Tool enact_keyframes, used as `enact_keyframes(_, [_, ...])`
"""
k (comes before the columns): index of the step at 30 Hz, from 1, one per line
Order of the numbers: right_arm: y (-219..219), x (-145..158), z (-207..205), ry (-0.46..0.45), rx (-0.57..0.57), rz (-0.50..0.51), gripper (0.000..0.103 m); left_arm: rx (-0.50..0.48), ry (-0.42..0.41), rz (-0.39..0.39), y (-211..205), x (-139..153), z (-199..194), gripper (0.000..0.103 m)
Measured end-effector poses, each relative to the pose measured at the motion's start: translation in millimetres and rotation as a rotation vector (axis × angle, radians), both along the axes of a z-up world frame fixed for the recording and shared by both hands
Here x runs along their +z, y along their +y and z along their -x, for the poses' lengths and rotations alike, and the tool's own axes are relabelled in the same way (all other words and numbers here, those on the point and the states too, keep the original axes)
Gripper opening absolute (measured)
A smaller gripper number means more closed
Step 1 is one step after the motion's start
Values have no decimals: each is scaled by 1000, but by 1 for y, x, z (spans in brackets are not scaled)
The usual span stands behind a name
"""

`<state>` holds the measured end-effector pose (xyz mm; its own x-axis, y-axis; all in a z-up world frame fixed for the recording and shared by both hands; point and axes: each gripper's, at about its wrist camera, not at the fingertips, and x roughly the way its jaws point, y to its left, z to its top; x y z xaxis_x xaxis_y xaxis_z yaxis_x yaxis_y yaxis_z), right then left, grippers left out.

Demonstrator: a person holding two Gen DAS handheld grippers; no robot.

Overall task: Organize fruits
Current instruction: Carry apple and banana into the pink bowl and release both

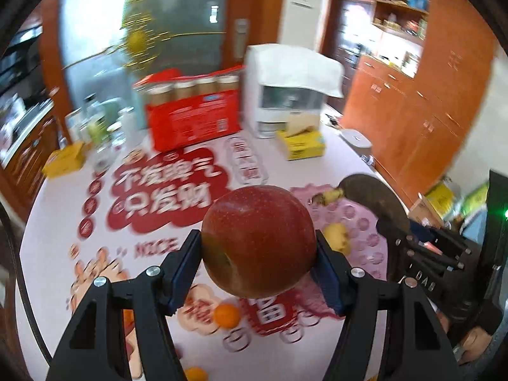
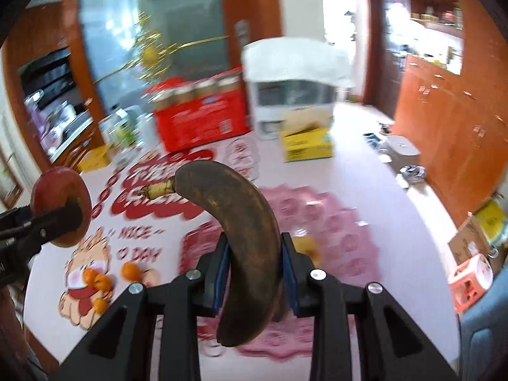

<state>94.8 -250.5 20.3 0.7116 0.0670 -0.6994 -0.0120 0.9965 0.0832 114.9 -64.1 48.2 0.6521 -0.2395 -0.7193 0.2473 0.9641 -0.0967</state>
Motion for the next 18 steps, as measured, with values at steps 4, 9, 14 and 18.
enact_keyframes(4, [-37, -2, -12, -11, -60, 21, 30, -64, 54, -21, -40, -16, -20, 66])
enact_keyframes(9, [-74, -33, -41, 33, -89, 18, 30, -132, 153, -78, -84, -63, -45, 66])
enact_keyframes(14, [-88, -74, -71, 106, -87, 38, 30, -175, 253, -108, -111, -113, -65, 66])
enact_keyframes(18, [-90, -103, -86, 165, -83, 50, 30, -190, 288, -123, -121, -135, -77, 66])
